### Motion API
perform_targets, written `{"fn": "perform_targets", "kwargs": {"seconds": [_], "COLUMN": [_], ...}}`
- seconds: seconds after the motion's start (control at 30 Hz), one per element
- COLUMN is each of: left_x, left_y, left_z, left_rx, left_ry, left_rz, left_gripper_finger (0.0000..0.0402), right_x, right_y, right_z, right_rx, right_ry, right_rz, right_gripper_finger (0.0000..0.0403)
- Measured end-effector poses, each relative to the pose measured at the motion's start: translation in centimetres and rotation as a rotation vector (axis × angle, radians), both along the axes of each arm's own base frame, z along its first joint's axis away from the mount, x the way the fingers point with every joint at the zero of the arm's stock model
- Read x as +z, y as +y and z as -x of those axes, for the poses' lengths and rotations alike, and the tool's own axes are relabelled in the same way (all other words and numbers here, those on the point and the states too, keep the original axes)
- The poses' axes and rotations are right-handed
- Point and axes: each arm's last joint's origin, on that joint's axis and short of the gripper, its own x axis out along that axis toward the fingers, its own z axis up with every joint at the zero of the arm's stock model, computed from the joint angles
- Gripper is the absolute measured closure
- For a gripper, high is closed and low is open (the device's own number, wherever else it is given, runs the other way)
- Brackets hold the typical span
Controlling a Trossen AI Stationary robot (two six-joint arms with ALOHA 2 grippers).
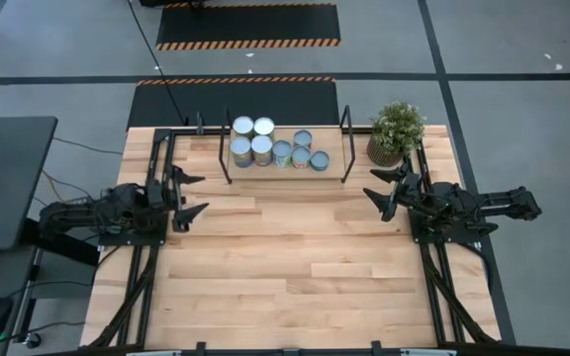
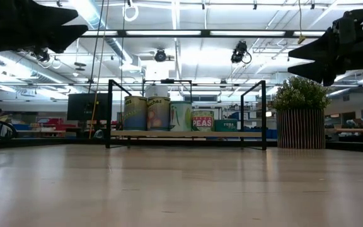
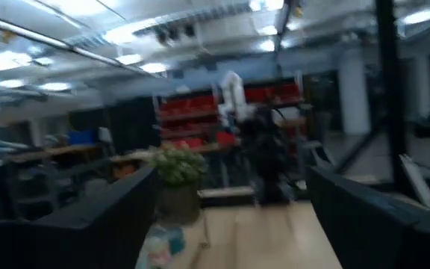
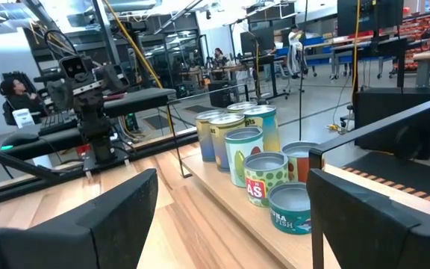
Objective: Pick and place cans onto a shelf
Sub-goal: Return to Home Position
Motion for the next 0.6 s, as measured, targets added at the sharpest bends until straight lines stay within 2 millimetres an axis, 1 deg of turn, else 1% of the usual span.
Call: {"fn": "perform_targets", "kwargs": {"seconds": [0.17, 0.27, 0.33, 0.47, 0.6], "left_x": [-0.8, -1.4, -1.9, -2.1, -2.1], "left_y": [-0.1, -0.1, -0.1, -0.1, -0.1], "left_z": [-0.3, -0.4, -0.5, -0.5, -0.5], "left_rx": [-0.043, -0.056, -0.066, -0.093, -0.098], "left_ry": [0.085, 0.137, 0.175, 0.179, 0.171], "left_rz": [0.007, 0.063, 0.141, 0.287, 0.312], "left_gripper_finger": [0.0095, 0.0119, 0.013, 0.014, 0.014], "right_x": [0.0, 0.1, 0.1, 0.1, 0.1], "right_y": [0.0, 0.0, 0.0, 0.0, 0.0], "right_z": [0.0, 0.0, 0.0, 0.0, 0.0], "right_rx": [0.0, 0.0, 0.0, 0.0, 0.0], "right_ry": [-0.004, -0.006, -0.007, -0.006, -0.006], "right_rz": [0.0, 0.0, 0.0, 0.0, 0.0], "right_gripper_finger": [0.0053, 0.0053, 0.0053, 0.0053, 0.0053]}}
